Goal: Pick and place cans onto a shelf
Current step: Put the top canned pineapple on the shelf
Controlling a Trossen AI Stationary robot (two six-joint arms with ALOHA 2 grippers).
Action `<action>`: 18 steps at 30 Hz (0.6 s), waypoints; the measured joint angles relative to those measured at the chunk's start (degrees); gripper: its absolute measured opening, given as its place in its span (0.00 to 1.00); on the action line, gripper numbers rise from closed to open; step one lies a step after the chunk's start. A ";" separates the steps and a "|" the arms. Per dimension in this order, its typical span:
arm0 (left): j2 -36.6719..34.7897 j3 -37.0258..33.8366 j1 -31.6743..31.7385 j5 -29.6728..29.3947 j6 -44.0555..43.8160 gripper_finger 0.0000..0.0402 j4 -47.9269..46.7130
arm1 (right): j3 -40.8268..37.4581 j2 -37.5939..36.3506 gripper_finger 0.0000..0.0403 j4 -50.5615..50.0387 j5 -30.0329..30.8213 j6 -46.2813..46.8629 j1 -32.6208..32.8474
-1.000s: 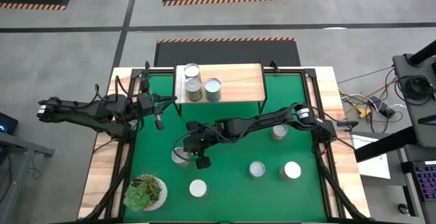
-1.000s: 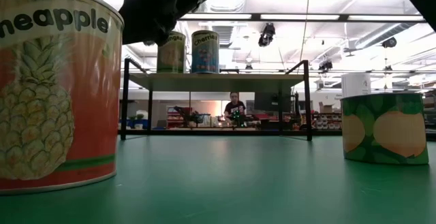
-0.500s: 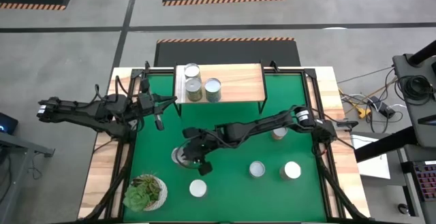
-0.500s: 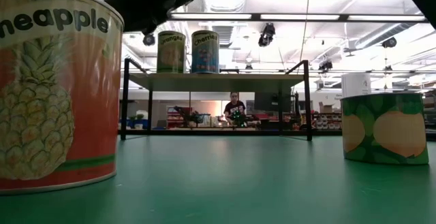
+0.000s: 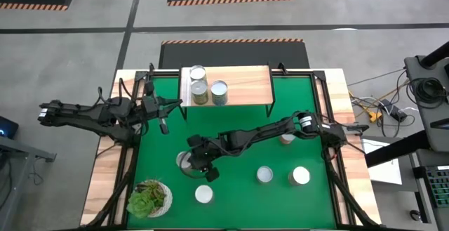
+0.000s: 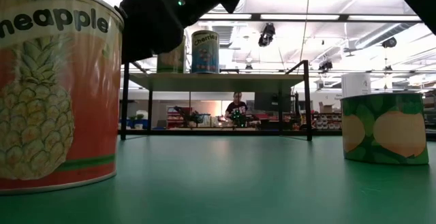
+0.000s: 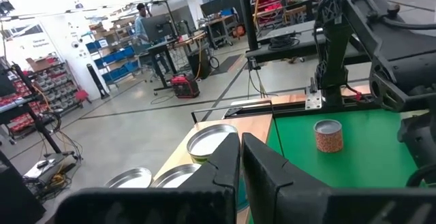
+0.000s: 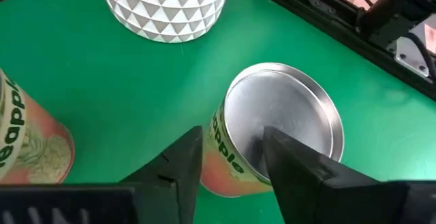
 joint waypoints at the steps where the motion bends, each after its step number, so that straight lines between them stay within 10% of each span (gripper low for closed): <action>1: 0.00 0.00 0.00 0.01 0.01 0.00 0.01 | 0.00 0.02 0.32 -0.04 -0.01 -0.33 -0.11; 8: 0.00 0.00 0.00 0.01 0.01 0.00 0.00 | 0.26 1.38 0.06 1.02 0.01 -1.20 -0.40; 18: 0.00 0.00 0.00 0.01 0.01 0.00 -0.04 | 1.46 -0.64 0.02 -3.20 0.01 -0.32 -0.38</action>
